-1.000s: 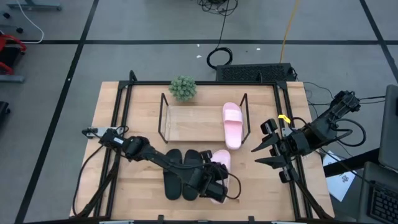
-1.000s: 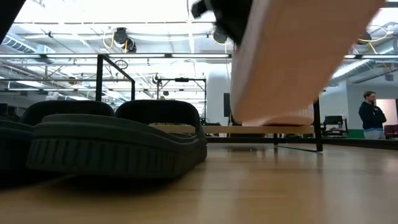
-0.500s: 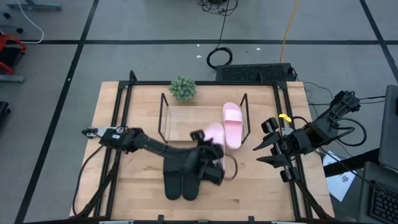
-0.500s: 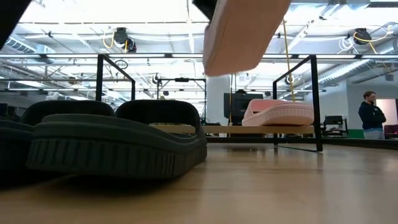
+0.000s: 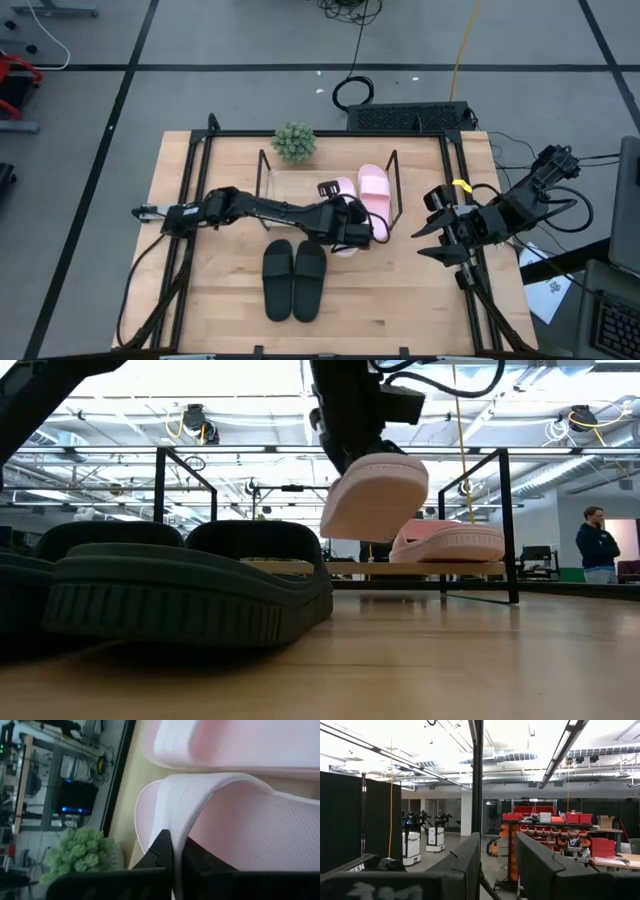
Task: Pick and place slides into the shelf
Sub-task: Put the pink slide on the shelf
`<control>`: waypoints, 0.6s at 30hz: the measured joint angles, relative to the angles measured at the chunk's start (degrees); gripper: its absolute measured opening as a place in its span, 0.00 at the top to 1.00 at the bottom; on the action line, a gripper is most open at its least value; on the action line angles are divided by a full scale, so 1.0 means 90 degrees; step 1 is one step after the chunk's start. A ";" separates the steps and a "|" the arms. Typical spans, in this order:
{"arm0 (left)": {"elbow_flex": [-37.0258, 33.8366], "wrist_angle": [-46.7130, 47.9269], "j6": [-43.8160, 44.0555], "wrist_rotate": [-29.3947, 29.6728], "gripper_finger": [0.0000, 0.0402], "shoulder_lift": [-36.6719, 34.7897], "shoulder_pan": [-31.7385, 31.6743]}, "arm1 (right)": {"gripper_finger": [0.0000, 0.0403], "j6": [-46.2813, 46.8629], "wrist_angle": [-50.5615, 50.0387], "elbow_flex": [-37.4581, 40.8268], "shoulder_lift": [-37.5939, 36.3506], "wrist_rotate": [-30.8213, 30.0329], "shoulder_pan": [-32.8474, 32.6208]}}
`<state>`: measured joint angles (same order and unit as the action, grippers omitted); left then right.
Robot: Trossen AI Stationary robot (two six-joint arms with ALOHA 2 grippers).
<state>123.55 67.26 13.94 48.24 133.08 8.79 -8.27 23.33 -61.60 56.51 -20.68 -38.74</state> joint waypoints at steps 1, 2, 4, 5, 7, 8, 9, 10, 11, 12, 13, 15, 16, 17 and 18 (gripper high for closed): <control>-0.0075 -0.0136 -0.0079 0.0018 1.00 -0.0004 0.0004 | 0.72 -0.0002 -0.0001 0.0000 -0.0013 -0.0001 0.0000; -0.0115 -0.0185 -0.0146 0.0058 1.00 -0.0005 0.0006 | 0.72 -0.0008 -0.0001 0.0000 -0.0028 -0.0001 0.0000; -0.0172 -0.0151 -0.0262 0.0098 1.00 -0.0005 0.0009 | 0.72 -0.0047 -0.0002 0.0000 -0.0060 -0.0001 0.0000; -0.0208 -0.0201 -0.0289 0.0108 1.00 -0.0005 -0.0003 | 0.72 -0.0075 -0.0001 0.0000 -0.0072 -0.0001 0.0000; -0.0295 -0.0418 -0.0359 0.0127 1.00 -0.0005 -0.0058 | 0.72 -0.0159 0.0000 0.0000 -0.0088 -0.0001 0.0000; -0.0326 -0.0467 -0.0388 0.0141 1.00 -0.0005 -0.0095 | 0.72 -0.0189 0.0000 0.0000 -0.0088 -0.0001 0.0000; -0.0336 -0.0486 -0.0443 0.0139 1.00 -0.0005 -0.0130 | 0.72 -0.0209 -0.0001 0.0000 -0.0086 -0.0001 0.0000; -0.0338 -0.0534 -0.0515 0.0139 1.00 -0.0005 -0.0171 | 0.72 -0.0226 -0.0002 0.0000 -0.0085 -0.0001 0.0000; -0.0337 -0.0614 -0.0594 0.0148 1.00 -0.0005 -0.0206 | 0.72 -0.0231 -0.0003 0.0000 -0.0085 0.0001 0.0000; -0.0335 -0.0686 -0.0660 0.0157 1.00 -0.0006 -0.0251 | 0.72 -0.0231 -0.0002 0.0000 -0.0085 -0.0001 0.0000; -0.0333 -0.0726 -0.0719 0.0163 1.00 -0.0007 -0.0289 | 0.72 -0.0231 -0.0002 0.0000 -0.0085 -0.0001 0.0000; -0.0333 -0.0793 -0.0854 0.0162 1.00 -0.0007 -0.0385 | 0.72 -0.0231 -0.0004 0.0000 -0.0085 -0.0001 0.0000; -0.0336 -0.0869 -0.0926 0.0154 1.00 -0.0007 -0.0426 | 0.72 -0.0231 -0.0005 0.0000 -0.0084 0.0001 0.0000; -0.0336 -0.0948 -0.0985 0.0148 1.00 -0.0007 -0.0469 | 0.72 -0.0231 -0.0004 0.0000 -0.0084 -0.0001 0.0000; -0.0336 -0.0979 -0.1038 0.0133 1.00 -0.0007 -0.0514 | 0.72 -0.0231 -0.0002 0.0000 -0.0085 0.0000 0.0000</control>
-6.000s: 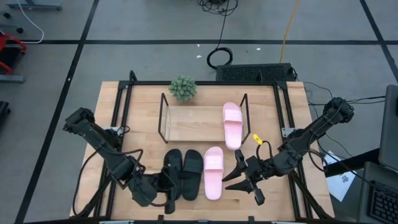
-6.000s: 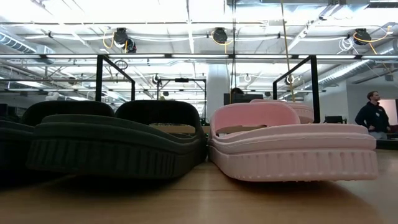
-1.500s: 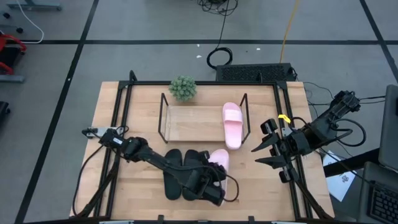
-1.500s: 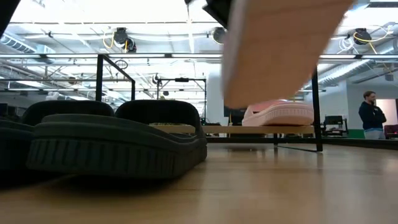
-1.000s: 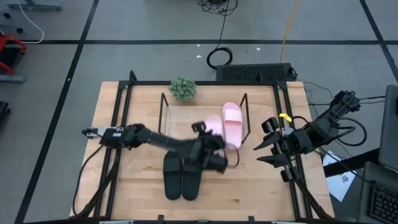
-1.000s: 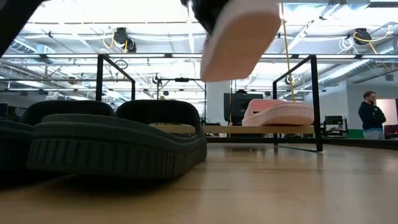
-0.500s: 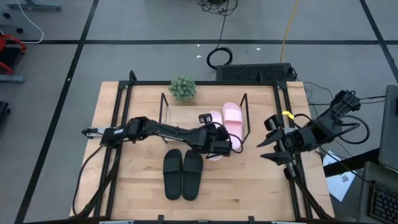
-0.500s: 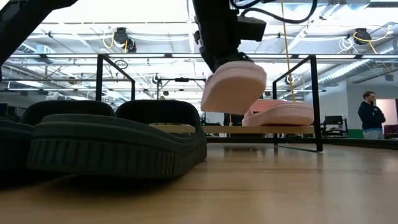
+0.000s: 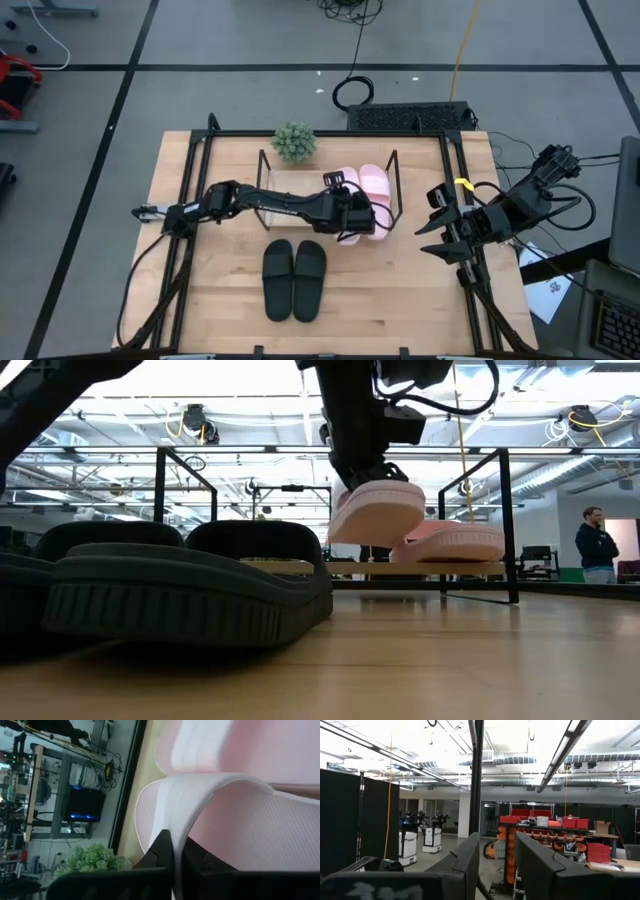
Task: Pick and place slides into the shelf
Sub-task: Put the pink slide on the shelf
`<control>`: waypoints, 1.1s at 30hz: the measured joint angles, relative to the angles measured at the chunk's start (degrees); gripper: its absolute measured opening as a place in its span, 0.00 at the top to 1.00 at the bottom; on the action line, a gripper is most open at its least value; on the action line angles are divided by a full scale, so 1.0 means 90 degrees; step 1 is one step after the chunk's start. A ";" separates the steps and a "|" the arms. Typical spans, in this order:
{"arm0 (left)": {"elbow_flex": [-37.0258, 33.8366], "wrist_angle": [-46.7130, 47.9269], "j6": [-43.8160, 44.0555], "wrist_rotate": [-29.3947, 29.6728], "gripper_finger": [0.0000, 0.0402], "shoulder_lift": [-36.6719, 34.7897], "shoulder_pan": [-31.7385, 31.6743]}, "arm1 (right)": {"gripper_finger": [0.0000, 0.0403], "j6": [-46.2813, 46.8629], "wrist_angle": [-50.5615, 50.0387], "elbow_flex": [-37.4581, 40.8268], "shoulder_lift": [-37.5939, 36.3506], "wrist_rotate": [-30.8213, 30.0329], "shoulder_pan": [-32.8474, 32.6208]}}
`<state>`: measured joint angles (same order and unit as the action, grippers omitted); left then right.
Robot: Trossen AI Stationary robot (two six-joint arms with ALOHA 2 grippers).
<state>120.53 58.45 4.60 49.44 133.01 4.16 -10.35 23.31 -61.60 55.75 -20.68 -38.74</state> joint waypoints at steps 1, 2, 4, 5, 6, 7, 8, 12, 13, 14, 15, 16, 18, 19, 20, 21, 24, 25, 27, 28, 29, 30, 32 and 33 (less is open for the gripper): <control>0.0000 -0.0021 -0.0029 -0.0011 1.00 0.0000 -0.0037 | 0.72 0.0000 0.0000 0.0000 0.0000 -0.0001 0.0000; 0.0000 -0.0032 -0.0043 -0.0049 1.00 0.0000 -0.0064 | 0.72 0.0000 0.0000 0.0000 0.0000 0.0000 0.0000; -0.0053 -0.0111 -0.0070 -0.0097 1.00 0.0000 -0.0118 | 0.72 0.0000 -0.0002 0.0000 0.0002 -0.0001 0.0000; -0.0125 -0.0227 -0.0139 -0.0096 1.00 0.0000 -0.0136 | 0.72 0.0000 0.0000 0.0000 0.0002 -0.0001 0.0000; -0.0188 -0.0321 -0.0196 -0.0110 1.00 0.0000 -0.0150 | 0.72 0.0000 0.0001 0.0000 0.0002 -0.0001 0.0000; -0.0228 -0.0335 -0.0249 -0.0124 1.00 0.0000 -0.0164 | 0.72 0.0000 0.0000 0.0000 0.0002 -0.0001 0.0000; -0.0263 -0.0327 -0.0286 -0.0162 1.00 0.0000 -0.0174 | 0.72 -0.0005 0.0000 0.0000 0.0002 -0.0001 0.0000; -0.0494 -0.0594 -0.0316 -0.0346 1.00 0.0000 -0.0162 | 0.72 -0.0105 0.0000 0.0000 0.0002 -0.0001 0.0000; -0.0542 -0.0631 -0.0330 -0.0341 1.00 0.0000 -0.0153 | 0.72 -0.0141 0.0000 0.0000 0.0002 0.0000 0.0000; -0.0563 -0.0644 -0.0349 -0.0343 1.00 0.0000 -0.0144 | 0.72 -0.0169 0.0002 0.0000 0.0002 -0.0001 0.0000; -0.0579 -0.0677 -0.0386 -0.0332 1.00 0.0000 -0.0146 | 0.72 -0.0202 0.0002 0.0000 0.0002 -0.0001 0.0000; -0.0600 -0.0719 -0.0393 -0.0331 1.00 0.0000 -0.0145 | 0.72 -0.0252 0.0005 0.0000 0.0002 -0.0001 0.0000; -0.0645 -0.0745 -0.0385 -0.0329 1.00 -0.0002 -0.0146 | 0.72 -0.0310 0.0005 0.0000 0.0002 -0.0001 0.0000; -0.0669 -0.0771 -0.0384 -0.0318 1.00 -0.0002 -0.0146 | 0.72 -0.0311 0.0002 0.0000 0.0002 -0.0001 0.0000; -0.0680 -0.0831 -0.0397 -0.0304 1.00 -0.0002 -0.0153 | 0.72 -0.0311 0.0002 0.0000 0.0002 -0.0001 0.0000; -0.0680 -0.0883 -0.0456 -0.0302 1.00 -0.0002 -0.0163 | 0.72 -0.0313 0.0002 0.0000 0.0002 -0.0001 0.0000; -0.0680 -0.1015 -0.0634 -0.0249 1.00 -0.0002 -0.0202 | 0.72 -0.0313 0.0002 0.0000 0.0002 -0.0001 0.0000; -0.0680 -0.1022 -0.0677 -0.0195 1.00 -0.0002 -0.0214 | 0.72 -0.0313 0.0002 0.0000 0.0002 -0.0001 0.0000; -0.0682 -0.1007 -0.0714 -0.0154 1.00 -0.0002 -0.0244 | 0.72 -0.0311 0.0002 0.0000 0.0002 -0.0001 0.0000; -0.0682 -0.1009 -0.0712 -0.0152 1.00 -0.0002 -0.0255 | 0.72 -0.0311 0.0002 0.0000 0.0002 -0.0001 0.0000; -0.0684 -0.1009 -0.0694 -0.0147 1.00 -0.0002 -0.0257 | 0.72 -0.0313 0.0002 0.0000 0.0002 -0.0001 0.0000; -0.0685 -0.1009 -0.0689 -0.0138 1.00 -0.0002 -0.0261 | 0.72 -0.0312 0.0002 0.0000 0.0002 -0.0001 0.0000; -0.0685 -0.1009 -0.0660 -0.0105 1.00 -0.0002 -0.0259 | 0.72 -0.0313 0.0002 0.0000 0.0002 -0.0001 0.0000; -0.0685 -0.1009 -0.0634 -0.0105 1.00 -0.0002 -0.0252 | 0.72 -0.0313 0.0002 0.0000 0.0002 -0.0001 0.0000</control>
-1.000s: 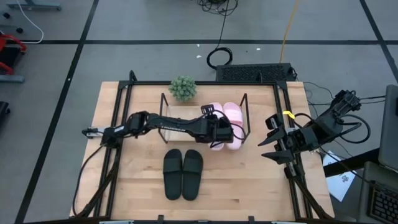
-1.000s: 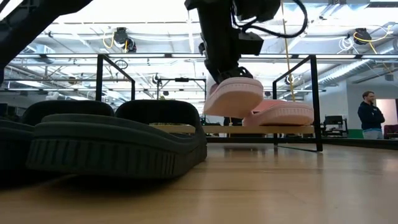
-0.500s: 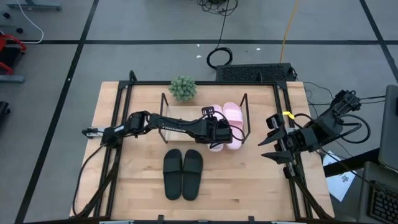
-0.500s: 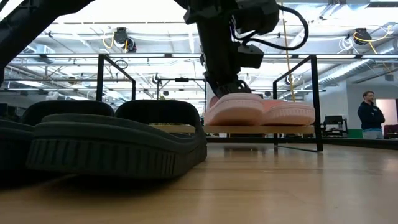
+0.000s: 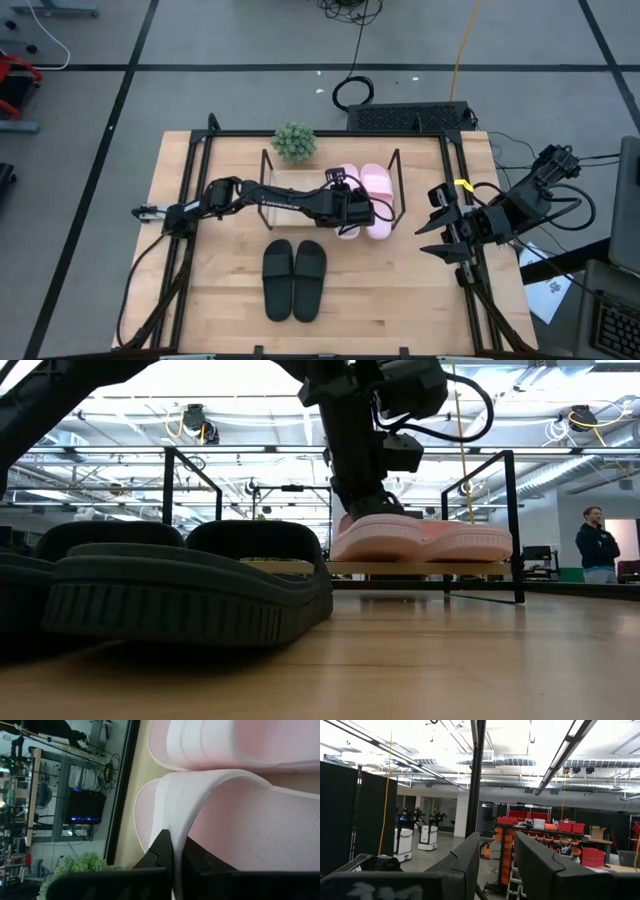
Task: Pick and place slides into the shelf
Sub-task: Put the pink slide on the shelf
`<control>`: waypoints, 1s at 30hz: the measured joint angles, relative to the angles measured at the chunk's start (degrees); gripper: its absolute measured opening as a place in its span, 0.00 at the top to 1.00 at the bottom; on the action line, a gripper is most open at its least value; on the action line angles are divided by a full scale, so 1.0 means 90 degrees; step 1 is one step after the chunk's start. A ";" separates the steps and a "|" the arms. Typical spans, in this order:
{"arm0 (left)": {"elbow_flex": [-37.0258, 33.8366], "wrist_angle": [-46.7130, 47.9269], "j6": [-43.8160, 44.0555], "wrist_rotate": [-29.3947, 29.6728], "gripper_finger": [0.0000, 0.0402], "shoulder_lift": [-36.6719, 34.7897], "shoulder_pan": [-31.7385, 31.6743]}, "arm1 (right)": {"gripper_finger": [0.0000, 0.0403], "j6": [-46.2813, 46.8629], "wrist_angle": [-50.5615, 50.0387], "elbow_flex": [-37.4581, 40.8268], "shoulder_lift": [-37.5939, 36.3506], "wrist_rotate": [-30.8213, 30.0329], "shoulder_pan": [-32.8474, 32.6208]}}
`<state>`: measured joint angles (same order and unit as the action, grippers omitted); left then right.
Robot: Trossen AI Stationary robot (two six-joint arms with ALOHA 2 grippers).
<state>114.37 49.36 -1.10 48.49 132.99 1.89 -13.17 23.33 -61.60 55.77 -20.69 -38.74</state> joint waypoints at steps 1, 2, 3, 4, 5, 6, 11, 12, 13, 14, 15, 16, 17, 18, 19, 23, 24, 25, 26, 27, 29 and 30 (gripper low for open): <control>0.0000 0.0000 0.0005 0.0000 1.00 0.0000 0.0000 | 0.72 0.0001 -0.0002 0.0000 0.0000 0.0000 0.0000; 0.0000 -0.0002 0.0005 0.0000 1.00 0.0000 0.0002 | 0.72 0.0000 -0.0002 0.0000 0.0000 0.0000 0.0000; 0.0000 -0.0002 0.0005 -0.0002 1.00 0.0000 0.0005 | 0.72 0.0000 -0.0001 0.0000 0.0000 0.0000 0.0000; 0.0000 -0.0002 0.0006 -0.0002 1.00 0.0000 0.0007 | 0.72 0.0000 -0.0002 0.0000 0.0000 0.0000 0.0000; 0.0000 -0.0002 0.0004 -0.0002 1.00 0.0000 0.0005 | 0.72 0.0000 -0.0002 0.0000 0.0000 0.0000 0.0000; 0.0000 -0.0005 -0.0009 0.0000 1.00 0.0000 0.0002 | 0.72 0.0000 -0.0002 0.0000 0.0000 0.0000 0.0000; 0.0000 -0.0179 -0.0005 -0.0002 0.99 0.0000 -0.0019 | 0.72 0.0000 -0.0002 0.0000 0.0000 0.0000 0.0000; 0.0000 -0.0191 -0.0005 -0.0007 0.99 0.0000 -0.0024 | 0.72 0.0000 -0.0002 0.0000 0.0000 0.0000 0.0000; 0.0000 -0.0200 -0.0015 -0.0031 0.98 0.0000 -0.0024 | 0.72 0.0000 -0.0002 0.0000 0.0000 0.0000 0.0000; 0.0000 -0.0204 -0.0017 -0.0068 0.97 0.0000 -0.0024 | 0.72 0.0000 -0.0002 0.0000 0.0000 0.0000 0.0000; 0.0000 -0.0200 -0.0017 -0.0111 0.96 0.0000 -0.0027 | 0.72 0.0000 -0.0002 0.0000 0.0000 0.0000 0.0000; 0.0000 -0.0187 -0.0016 -0.0162 0.96 0.0000 -0.0028 | 0.72 0.0000 -0.0002 0.0000 0.0001 0.0000 0.0000; 0.0000 -0.0176 -0.0015 -0.0208 0.95 0.0000 -0.0029 | 0.72 0.0000 -0.0002 0.0000 0.0002 0.0000 0.0000; 0.0000 -0.0170 -0.0012 -0.0221 0.94 0.0000 -0.0029 | 0.72 0.0000 -0.0002 0.0000 0.0000 0.0000 0.0000; 0.0000 -0.0164 -0.0012 -0.0224 0.93 0.0000 -0.0029 | 0.72 0.0000 -0.0002 0.0000 0.0002 0.0000 0.0000; 0.0000 -0.0126 -0.0017 -0.0255 0.91 0.0000 -0.0029 | 0.72 0.0002 -0.0002 0.0000 0.0002 0.0000 0.0000; 0.0000 -0.0113 -0.0016 -0.0272 0.90 0.0000 -0.0029 | 0.72 0.0002 -0.0002 0.0000 0.0002 0.0000 0.0000; 0.0000 -0.0098 -0.0017 -0.0274 0.90 0.0000 -0.0027 | 0.72 0.0002 -0.0002 0.0000 0.0002 0.0000 0.0000; 0.0000 -0.0073 -0.0014 -0.0278 0.89 0.0000 -0.0024 | 0.72 0.0002 -0.0002 0.0000 0.0002 0.0000 0.0000; 0.0000 -0.0037 -0.0007 -0.0282 0.88 0.0000 -0.0024 | 0.72 0.0002 -0.0002 0.0000 0.0002 0.0000 0.0000; 0.0000 0.0034 0.0055 -0.0291 0.87 0.0000 -0.0024 | 0.72 0.0002 -0.0002 0.0000 0.0002 0.0000 0.0000; 0.0000 0.0063 0.0082 -0.0291 0.86 0.0000 -0.0031 | 0.72 0.0002 -0.0002 0.0000 0.0002 0.0000 0.0000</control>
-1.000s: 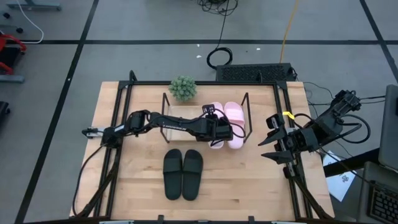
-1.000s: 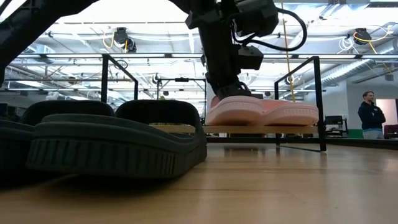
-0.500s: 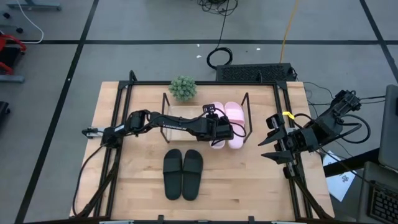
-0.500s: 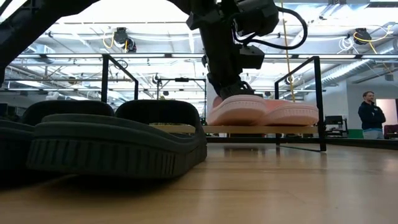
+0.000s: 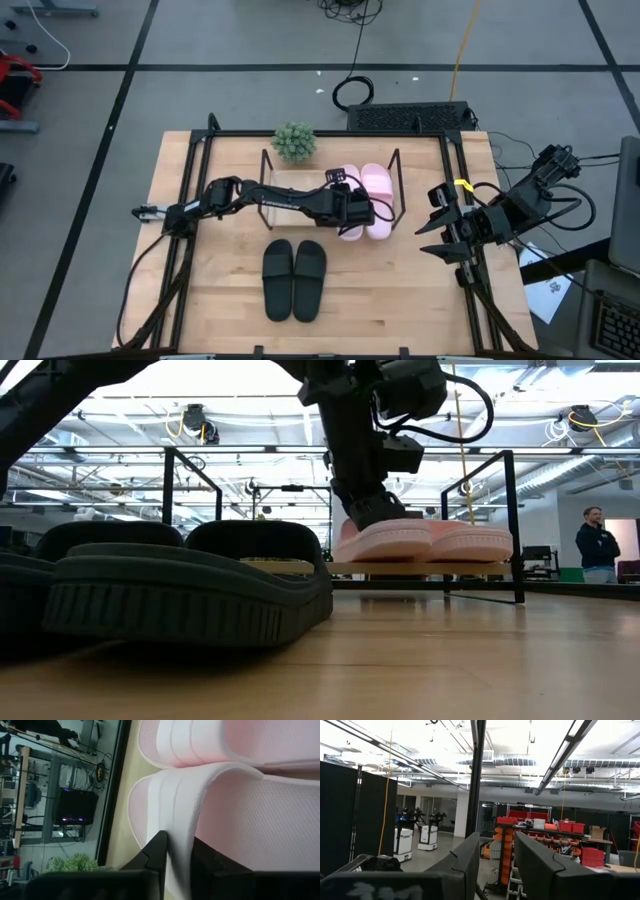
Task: Pick and place slides into the shelf
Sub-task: Put the pink slide on the shelf, then put the right black slide on the shelf
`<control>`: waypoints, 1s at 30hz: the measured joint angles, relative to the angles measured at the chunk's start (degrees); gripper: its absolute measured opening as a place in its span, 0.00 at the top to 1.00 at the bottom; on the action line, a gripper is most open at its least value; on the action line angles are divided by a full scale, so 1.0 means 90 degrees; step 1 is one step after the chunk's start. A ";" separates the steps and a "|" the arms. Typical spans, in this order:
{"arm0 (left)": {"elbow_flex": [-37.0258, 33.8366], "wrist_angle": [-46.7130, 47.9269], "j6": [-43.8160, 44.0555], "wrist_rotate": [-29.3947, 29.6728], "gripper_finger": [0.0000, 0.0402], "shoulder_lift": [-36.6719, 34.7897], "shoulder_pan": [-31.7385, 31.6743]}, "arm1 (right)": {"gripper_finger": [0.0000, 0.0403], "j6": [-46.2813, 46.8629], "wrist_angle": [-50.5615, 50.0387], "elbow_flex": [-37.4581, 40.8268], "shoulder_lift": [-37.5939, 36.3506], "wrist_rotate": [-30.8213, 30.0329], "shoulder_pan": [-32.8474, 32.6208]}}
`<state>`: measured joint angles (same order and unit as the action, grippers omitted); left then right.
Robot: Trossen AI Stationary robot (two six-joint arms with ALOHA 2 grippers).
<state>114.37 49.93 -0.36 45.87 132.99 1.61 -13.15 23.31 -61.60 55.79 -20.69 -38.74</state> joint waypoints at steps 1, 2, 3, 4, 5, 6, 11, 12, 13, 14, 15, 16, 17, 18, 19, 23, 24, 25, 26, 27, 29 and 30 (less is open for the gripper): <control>0.0000 0.0017 0.0005 -0.0002 0.85 0.0000 0.0002 | 0.72 0.0000 0.0000 0.0000 0.0000 0.0000 0.0000; 0.0000 0.0017 0.0005 -0.0002 0.84 0.0000 0.0002 | 0.72 0.0000 0.0000 0.0000 0.0000 0.0000 0.0000; 0.0000 0.0021 0.0005 -0.0002 0.82 0.0000 0.0002 | 0.72 0.0000 0.0000 0.0000 0.0000 0.0000 0.0000; 0.0000 0.0028 0.0006 -0.0005 0.81 0.0000 0.0001 | 0.72 0.0000 0.0000 0.0000 0.0000 0.0000 0.0000; 0.0000 0.0033 0.0006 -0.0005 0.80 0.0000 0.0000 | 0.72 0.0000 0.0000 0.0000 0.0000 0.0000 0.0000; 0.0000 0.0040 0.0008 -0.0003 0.79 0.0000 0.0000 | 0.72 0.0000 0.0000 0.0000 0.0000 0.0000 0.0000; 0.0000 0.0047 0.0009 0.0001 0.76 0.0000 -0.0009 | 0.72 0.0002 0.0000 0.0000 0.0000 0.0000 0.0000; 0.0000 0.0048 0.0010 0.0002 0.76 0.0000 -0.0015 | 0.72 0.0001 0.0000 0.0000 0.0000 0.0000 0.0000; 0.0000 0.0050 0.0014 0.0002 0.75 0.0000 -0.0024 | 0.72 0.0001 0.0000 0.0000 0.0000 0.0000 0.0000; 0.0000 0.0054 0.0027 0.0002 0.74 0.0000 -0.0031 | 0.72 0.0001 0.0000 0.0000 0.0000 0.0000 0.0000; 0.0000 0.0056 0.0034 0.0002 0.73 0.0000 -0.0035 | 0.72 0.0002 0.0000 0.0000 0.0000 0.0000 0.0000; 0.0000 0.0056 0.0049 0.0005 0.73 0.0000 -0.0037 | 0.72 0.0002 0.0000 0.0000 0.0000 0.0000 0.0000; 0.0000 0.0056 0.0049 0.0005 0.72 0.0000 -0.0037 | 0.72 0.0002 0.0000 0.0000 0.0000 0.0000 0.0000; 0.0000 0.0056 0.0049 0.0007 0.72 0.0000 -0.0034 | 0.72 0.0002 0.0000 0.0000 0.0000 0.0000 0.0000; 0.0000 0.0059 0.0047 0.0007 0.71 0.0000 -0.0034 | 0.72 0.0002 0.0000 0.0000 0.0000 0.0000 0.0000; 0.0000 0.0094 0.0067 0.0000 0.69 0.0000 -0.0035 | 0.72 0.0002 0.0000 0.0000 0.0000 0.0000 0.0000; 0.0000 0.0115 0.0095 -0.0025 0.68 0.0000 -0.0034 | 0.72 0.0002 0.0000 0.0000 0.0000 0.0000 0.0000; 0.0000 0.0119 0.0099 -0.0066 0.67 0.0000 -0.0037 | 0.72 0.0002 0.0000 0.0000 0.0000 0.0000 0.0000; 0.0000 0.0119 0.0098 -0.0078 0.67 0.0000 -0.0034 | 0.72 0.0002 0.0000 0.0000 0.0000 0.0001 0.0000; 0.0000 0.0119 0.0100 -0.0080 0.66 0.0000 -0.0034 | 0.72 0.0002 0.0000 0.0000 0.0000 0.0000 0.0000; 0.0000 0.0117 0.0105 -0.0087 0.64 0.0000 -0.0027 | 0.72 0.0002 0.0000 0.0000 0.0000 0.0001 0.0000; 0.0000 0.0117 0.0116 -0.0089 0.63 0.0000 -0.0022 | 0.72 0.0002 0.0000 0.0000 0.0000 0.0000 0.0000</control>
<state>114.37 50.98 0.68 45.06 132.99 1.41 -13.13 23.31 -61.60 55.79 -20.69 -38.74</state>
